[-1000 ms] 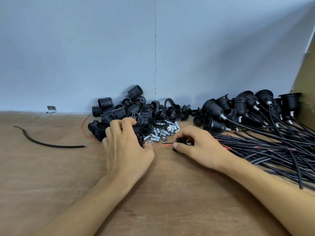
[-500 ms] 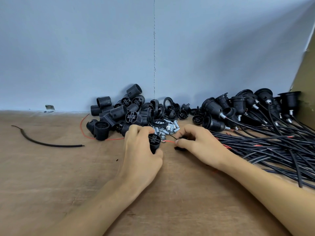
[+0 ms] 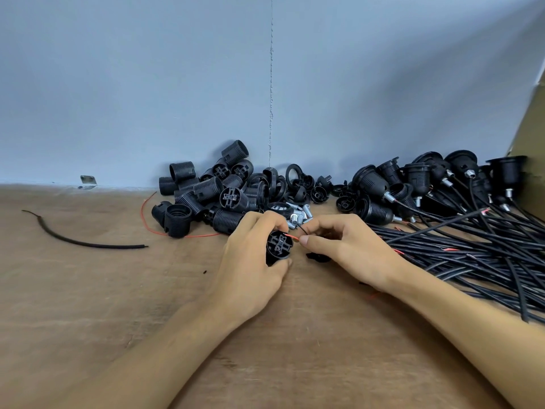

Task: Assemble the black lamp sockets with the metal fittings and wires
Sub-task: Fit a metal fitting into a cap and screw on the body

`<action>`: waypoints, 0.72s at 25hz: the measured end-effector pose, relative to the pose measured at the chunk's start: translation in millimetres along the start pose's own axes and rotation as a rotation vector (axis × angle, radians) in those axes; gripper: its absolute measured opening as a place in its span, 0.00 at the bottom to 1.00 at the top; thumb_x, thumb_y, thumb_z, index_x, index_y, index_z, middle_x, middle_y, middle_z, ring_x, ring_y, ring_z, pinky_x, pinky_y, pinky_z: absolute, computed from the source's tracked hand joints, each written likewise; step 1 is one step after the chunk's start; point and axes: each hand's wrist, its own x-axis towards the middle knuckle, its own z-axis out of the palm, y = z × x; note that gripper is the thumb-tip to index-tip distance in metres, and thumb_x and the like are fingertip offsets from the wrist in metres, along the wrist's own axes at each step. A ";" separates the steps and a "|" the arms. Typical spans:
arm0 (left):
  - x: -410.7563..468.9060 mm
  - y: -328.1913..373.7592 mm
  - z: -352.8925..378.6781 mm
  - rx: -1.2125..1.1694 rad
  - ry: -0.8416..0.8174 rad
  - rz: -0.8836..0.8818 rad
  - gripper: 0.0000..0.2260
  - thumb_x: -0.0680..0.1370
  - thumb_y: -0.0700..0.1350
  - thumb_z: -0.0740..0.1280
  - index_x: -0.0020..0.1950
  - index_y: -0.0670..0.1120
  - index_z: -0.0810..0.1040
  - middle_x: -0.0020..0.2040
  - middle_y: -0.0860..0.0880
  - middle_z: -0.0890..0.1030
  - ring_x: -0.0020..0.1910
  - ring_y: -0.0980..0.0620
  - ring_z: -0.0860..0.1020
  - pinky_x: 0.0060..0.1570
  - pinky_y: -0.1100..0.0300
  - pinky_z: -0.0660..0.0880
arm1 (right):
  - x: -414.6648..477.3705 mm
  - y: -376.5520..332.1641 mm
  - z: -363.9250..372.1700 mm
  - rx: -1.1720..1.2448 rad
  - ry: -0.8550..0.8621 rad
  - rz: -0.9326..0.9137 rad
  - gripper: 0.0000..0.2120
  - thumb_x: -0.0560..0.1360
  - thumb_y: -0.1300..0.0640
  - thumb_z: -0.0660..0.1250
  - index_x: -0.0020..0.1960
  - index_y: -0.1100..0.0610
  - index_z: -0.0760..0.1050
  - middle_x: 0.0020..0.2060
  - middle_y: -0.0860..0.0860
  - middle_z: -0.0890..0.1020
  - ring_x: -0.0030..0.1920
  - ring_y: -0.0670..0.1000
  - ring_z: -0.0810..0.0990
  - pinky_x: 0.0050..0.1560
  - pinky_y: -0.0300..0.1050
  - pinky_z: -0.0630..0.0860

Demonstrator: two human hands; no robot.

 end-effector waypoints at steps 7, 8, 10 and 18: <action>2.0 -2.8 1.2 -0.008 -0.010 -0.036 0.23 0.68 0.38 0.77 0.50 0.57 0.69 0.49 0.60 0.75 0.51 0.57 0.72 0.50 0.74 0.64 | -1.8 -3.7 4.8 -0.037 0.081 0.005 0.09 0.78 0.52 0.70 0.42 0.55 0.80 0.33 0.47 0.81 0.33 0.42 0.75 0.39 0.33 0.71; 2.1 -3.5 1.2 -0.011 -0.010 -0.043 0.23 0.68 0.38 0.78 0.50 0.57 0.69 0.49 0.60 0.75 0.51 0.56 0.73 0.50 0.74 0.64 | -1.9 -4.1 5.5 -0.043 0.083 0.006 0.08 0.78 0.52 0.70 0.42 0.55 0.80 0.34 0.47 0.82 0.34 0.42 0.76 0.40 0.34 0.72; 2.1 -4.5 1.5 -0.015 -0.013 -0.050 0.23 0.68 0.38 0.78 0.50 0.58 0.69 0.49 0.60 0.75 0.51 0.56 0.72 0.50 0.74 0.64 | -2.3 -4.6 6.0 -0.065 0.072 0.013 0.07 0.78 0.53 0.70 0.43 0.54 0.80 0.34 0.48 0.82 0.35 0.43 0.76 0.43 0.39 0.73; 1.2 -4.9 0.9 0.029 -0.022 -0.018 0.24 0.68 0.39 0.78 0.50 0.59 0.69 0.48 0.60 0.74 0.51 0.56 0.71 0.50 0.76 0.62 | -3.9 -6.7 6.9 -0.036 0.077 0.017 0.06 0.76 0.54 0.72 0.41 0.54 0.81 0.30 0.45 0.79 0.32 0.42 0.73 0.36 0.33 0.69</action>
